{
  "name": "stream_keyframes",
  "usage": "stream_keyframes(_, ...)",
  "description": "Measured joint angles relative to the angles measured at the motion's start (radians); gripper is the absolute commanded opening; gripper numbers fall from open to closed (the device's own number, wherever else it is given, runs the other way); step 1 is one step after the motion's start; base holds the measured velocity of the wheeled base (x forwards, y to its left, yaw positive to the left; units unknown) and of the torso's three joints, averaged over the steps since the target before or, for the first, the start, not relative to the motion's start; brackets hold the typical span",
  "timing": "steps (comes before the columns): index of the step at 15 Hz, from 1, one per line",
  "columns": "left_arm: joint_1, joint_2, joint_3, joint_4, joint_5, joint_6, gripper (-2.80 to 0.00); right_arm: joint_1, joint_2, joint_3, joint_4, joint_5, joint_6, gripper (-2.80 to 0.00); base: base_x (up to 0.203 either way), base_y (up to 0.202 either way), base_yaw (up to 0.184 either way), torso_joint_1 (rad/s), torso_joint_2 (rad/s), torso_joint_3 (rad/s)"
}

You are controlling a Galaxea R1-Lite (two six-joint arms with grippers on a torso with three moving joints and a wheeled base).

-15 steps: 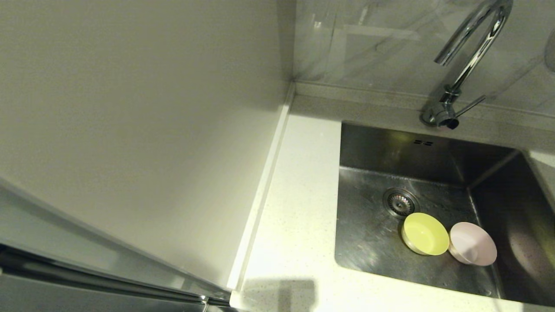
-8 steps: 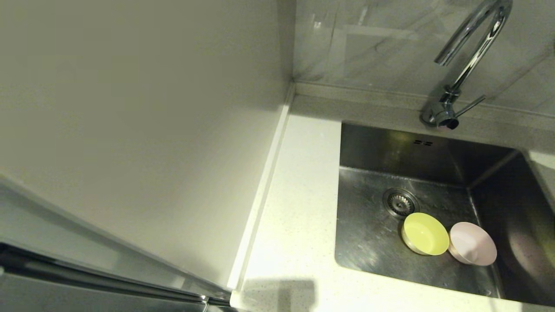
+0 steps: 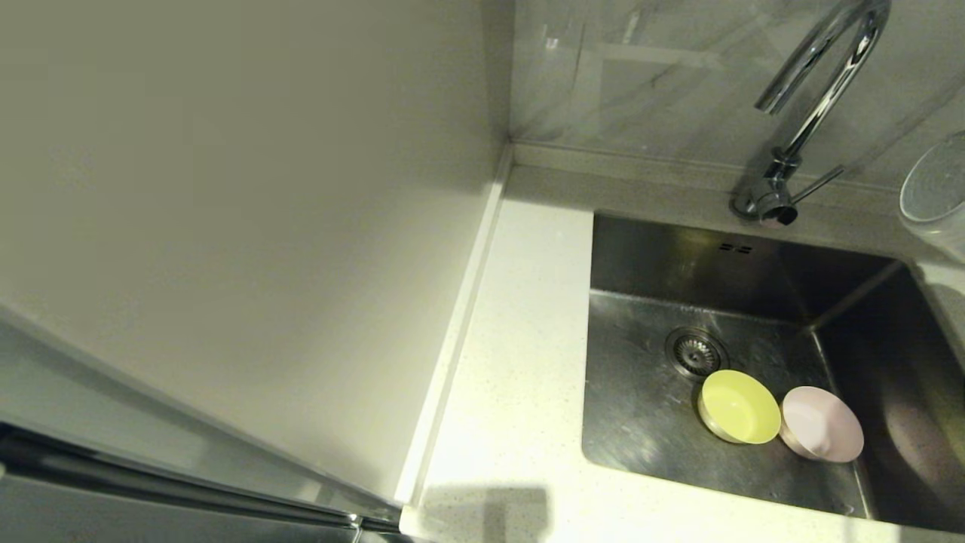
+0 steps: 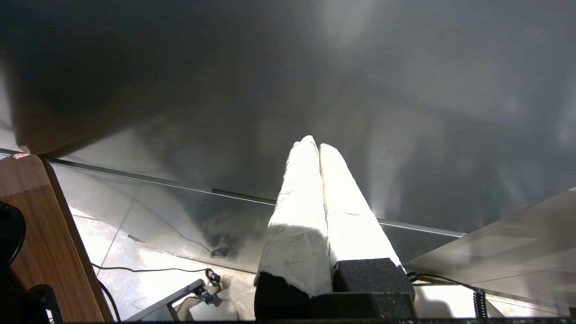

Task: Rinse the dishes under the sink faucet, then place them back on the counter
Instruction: Put a bowl back to the table from the sink

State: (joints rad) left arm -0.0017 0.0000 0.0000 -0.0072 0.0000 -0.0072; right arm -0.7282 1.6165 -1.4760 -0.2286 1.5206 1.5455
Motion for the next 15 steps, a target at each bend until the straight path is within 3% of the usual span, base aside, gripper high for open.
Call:
stream_keyframes(5,0.000,0.000,0.000,0.000,0.000,0.000,-2.80,-0.052,-0.011,0.101,-0.862,0.001,-0.001,-2.80,0.000,0.000,0.000,0.000,0.00,0.000)
stream_keyframes(8,0.000,0.000,0.000,0.000,0.000,0.000,-2.80,-0.112,0.010,0.111,-1.215,0.001,-0.002,-2.80,0.000,0.000,0.000,0.000,0.00,0.000)
stream_keyframes(15,0.000,0.000,0.000,0.000,0.000,0.000,-2.80,-0.194,0.076,0.065,-1.293,0.001,-0.007,-2.80,0.000,0.000,0.000,0.000,0.00,0.000)
